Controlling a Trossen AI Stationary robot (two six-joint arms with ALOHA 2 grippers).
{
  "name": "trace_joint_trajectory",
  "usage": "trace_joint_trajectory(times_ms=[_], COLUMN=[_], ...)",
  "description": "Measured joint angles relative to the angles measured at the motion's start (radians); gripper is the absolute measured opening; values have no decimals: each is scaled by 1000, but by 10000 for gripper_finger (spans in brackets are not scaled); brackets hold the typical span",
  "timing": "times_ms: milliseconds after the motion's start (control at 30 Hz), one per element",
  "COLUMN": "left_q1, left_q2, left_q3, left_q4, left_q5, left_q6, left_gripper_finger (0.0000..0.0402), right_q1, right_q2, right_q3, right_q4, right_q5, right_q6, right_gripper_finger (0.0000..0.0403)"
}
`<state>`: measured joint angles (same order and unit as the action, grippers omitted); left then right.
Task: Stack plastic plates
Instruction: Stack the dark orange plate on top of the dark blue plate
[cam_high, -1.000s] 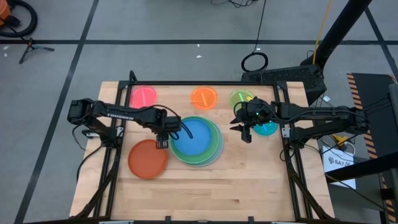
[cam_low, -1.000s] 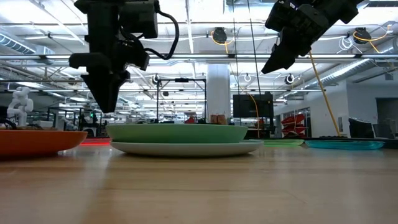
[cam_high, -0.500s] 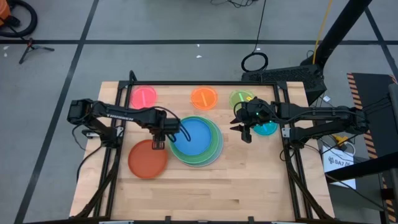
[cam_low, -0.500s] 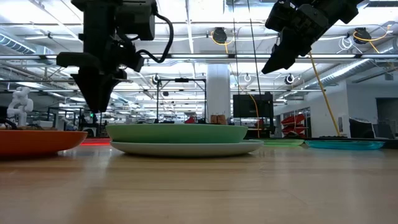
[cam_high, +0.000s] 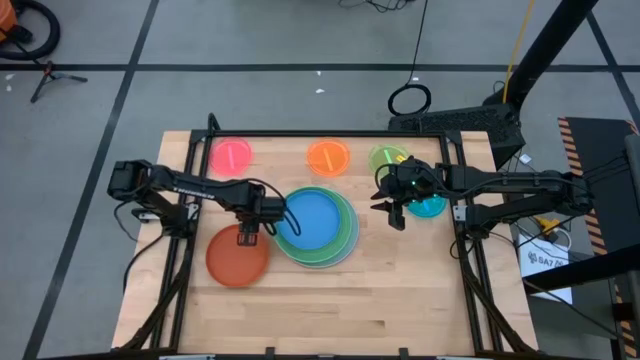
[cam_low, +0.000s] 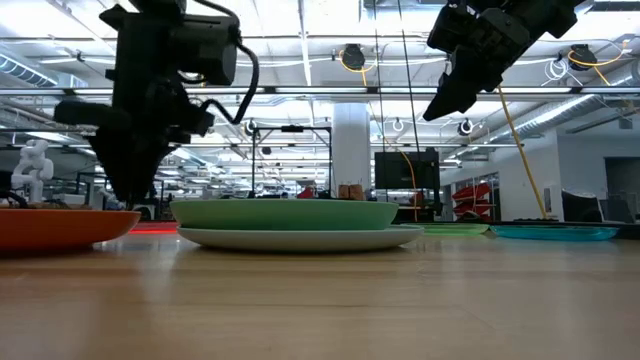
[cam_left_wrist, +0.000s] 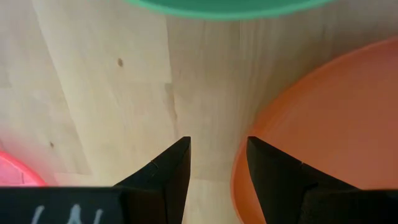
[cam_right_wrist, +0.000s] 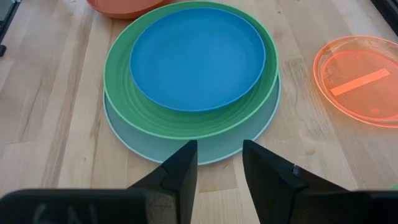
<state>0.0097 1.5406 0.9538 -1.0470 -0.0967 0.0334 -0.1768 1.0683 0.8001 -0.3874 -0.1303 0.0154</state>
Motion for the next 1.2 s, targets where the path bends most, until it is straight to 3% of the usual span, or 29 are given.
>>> trace_joint_trajectory(times_ms=[700, 1200], left_q1=[0, 0], left_q2=[-1, -1], left_q3=[-165, -178], left_q4=[129, 127], left_q5=[51, 52], left_q6=[25, 19], left_gripper_finger=[163, 163], right_q1=[0, 0], right_q2=[0, 0], right_q3=[0, 0], right_q4=[1, 1], right_q5=[0, 3], right_q6=[0, 0], right_gripper_finger=[121, 121])
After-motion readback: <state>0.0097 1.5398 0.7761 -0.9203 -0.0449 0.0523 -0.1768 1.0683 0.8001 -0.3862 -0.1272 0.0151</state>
